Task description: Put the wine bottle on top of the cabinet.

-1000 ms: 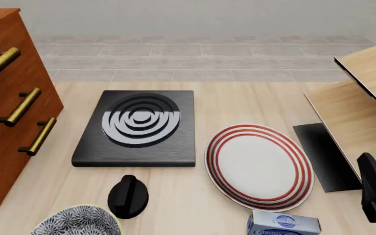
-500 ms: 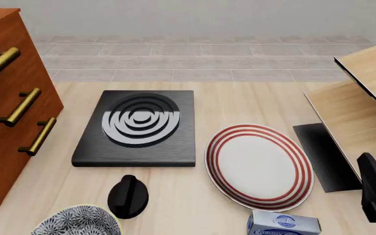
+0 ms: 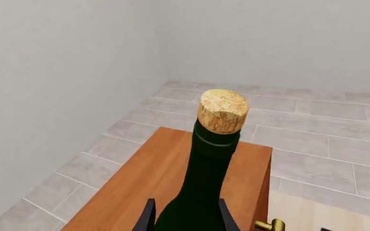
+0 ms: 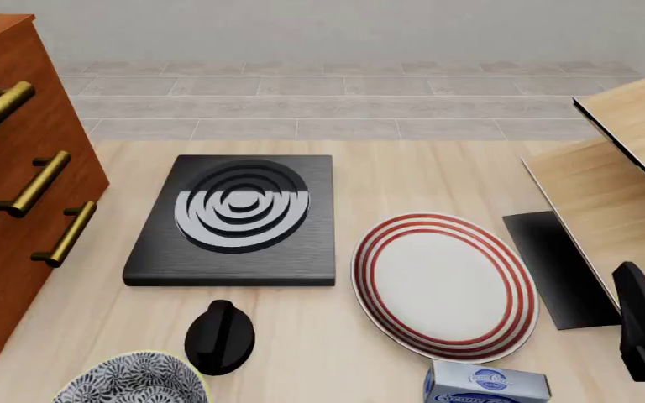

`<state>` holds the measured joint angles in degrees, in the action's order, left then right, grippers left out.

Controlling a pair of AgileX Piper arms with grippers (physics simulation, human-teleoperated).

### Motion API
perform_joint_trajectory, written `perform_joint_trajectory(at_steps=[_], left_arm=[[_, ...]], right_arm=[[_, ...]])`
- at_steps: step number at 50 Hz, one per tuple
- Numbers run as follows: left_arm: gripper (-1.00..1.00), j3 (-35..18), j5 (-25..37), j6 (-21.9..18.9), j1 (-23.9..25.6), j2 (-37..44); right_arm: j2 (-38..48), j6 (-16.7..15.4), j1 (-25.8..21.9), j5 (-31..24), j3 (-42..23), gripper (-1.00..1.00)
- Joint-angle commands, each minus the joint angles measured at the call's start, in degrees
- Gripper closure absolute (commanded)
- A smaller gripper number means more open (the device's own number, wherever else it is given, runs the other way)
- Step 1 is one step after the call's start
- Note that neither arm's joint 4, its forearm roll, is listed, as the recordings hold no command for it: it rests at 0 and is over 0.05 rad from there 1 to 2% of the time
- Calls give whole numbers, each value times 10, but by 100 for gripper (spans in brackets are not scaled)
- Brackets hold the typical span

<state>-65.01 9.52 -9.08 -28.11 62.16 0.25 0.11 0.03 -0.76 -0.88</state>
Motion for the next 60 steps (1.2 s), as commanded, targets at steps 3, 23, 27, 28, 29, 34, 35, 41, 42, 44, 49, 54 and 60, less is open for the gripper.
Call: perform_joint_trajectory(at_steps=[3,23,27,28,29,34,35,41,42,44,49,54,60], left_arm=[[100,23,-26,-12,-12,2],[100,66,-62,-11,-27,18],[100,73,-68,-11,-28,19],[100,75,-69,-11,-28,20],[100,77,-71,-11,-28,20],[100,76,-69,-7,-28,22],[-100,75,-69,-9,-30,23],[-100,63,-57,-10,-29,15],[-100,61,-55,-9,-30,13],[-100,59,-49,-9,-28,6],[-100,55,-43,-11,-28,-2],[-100,53,-35,-14,-26,-13],[-100,46,-18,-13,-20,-32]], right_arm=[[0,0,0,0,0,-100],[0,0,0,0,0,-100],[0,0,0,0,0,-100],[0,0,0,0,0,-100],[0,0,0,0,0,-100],[0,0,0,0,0,-100],[0,0,0,0,0,-100],[0,0,0,0,0,-100],[0,0,0,0,0,-100],[0,0,0,0,0,-100],[0,0,0,0,0,-100],[0,0,0,0,0,-100],[0,0,0,0,0,-100]])
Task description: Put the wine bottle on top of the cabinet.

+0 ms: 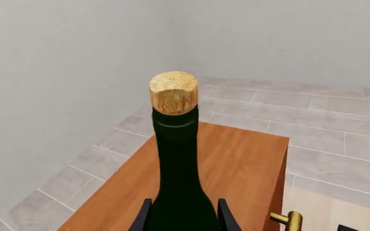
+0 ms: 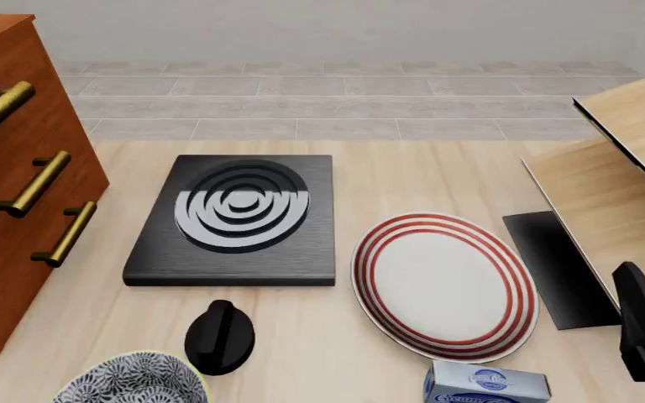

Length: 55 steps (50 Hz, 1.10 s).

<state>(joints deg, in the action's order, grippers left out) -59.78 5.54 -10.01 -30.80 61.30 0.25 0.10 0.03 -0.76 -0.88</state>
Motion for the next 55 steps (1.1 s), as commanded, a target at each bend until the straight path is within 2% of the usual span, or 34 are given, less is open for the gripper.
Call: perform_joint_trajectory(at_steps=[1,55], left_arm=[[-100,-8,23,-2,6,-26],[-100,-32,90,-2,-7,-92]], right_arm=[[0,0,0,0,0,-100],[0,0,0,0,0,-100]])
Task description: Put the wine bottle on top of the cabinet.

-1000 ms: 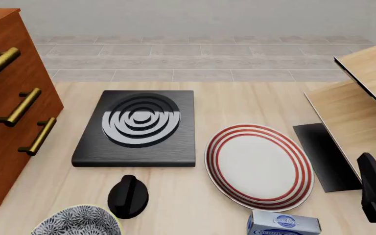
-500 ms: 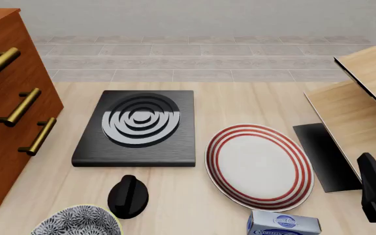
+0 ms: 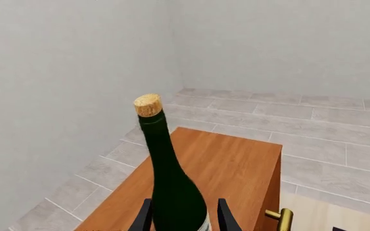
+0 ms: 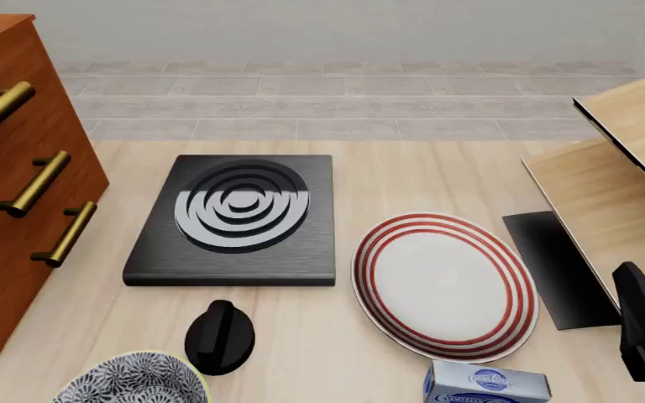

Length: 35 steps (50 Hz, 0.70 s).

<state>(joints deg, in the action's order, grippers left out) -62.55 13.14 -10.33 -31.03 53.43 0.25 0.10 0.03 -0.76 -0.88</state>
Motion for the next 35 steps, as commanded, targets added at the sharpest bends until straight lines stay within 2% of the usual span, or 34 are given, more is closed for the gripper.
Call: perform_joint_trajectory(at_steps=[1,19,35], left_arm=[[-100,-5,16,1,-5,-15],[-100,8,27,5,-5,-41],[-100,8,73,21,20,-100]], right_arm=[[0,0,0,0,0,-100],[0,0,0,0,0,-100],[0,0,0,0,0,-100]])
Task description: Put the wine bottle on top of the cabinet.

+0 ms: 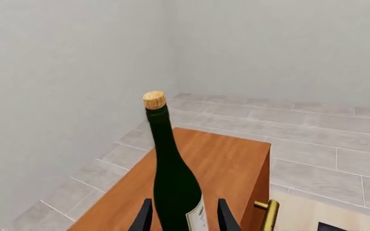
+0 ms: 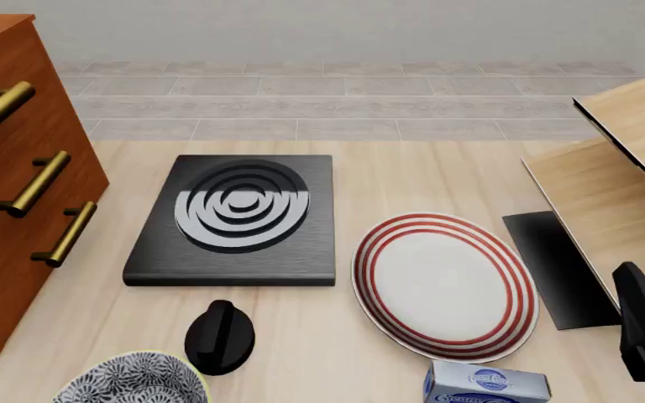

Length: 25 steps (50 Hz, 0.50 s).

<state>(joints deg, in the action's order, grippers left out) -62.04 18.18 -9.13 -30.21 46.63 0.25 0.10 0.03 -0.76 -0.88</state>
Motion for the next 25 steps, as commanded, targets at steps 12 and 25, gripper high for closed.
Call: perform_joint_trajectory(at_steps=[12,25], left_arm=[[-100,-1,66,17,29,-82],[-100,-48,139,13,59,-121]], right_arm=[[0,0,0,0,0,-100],[0,0,0,0,0,-100]])
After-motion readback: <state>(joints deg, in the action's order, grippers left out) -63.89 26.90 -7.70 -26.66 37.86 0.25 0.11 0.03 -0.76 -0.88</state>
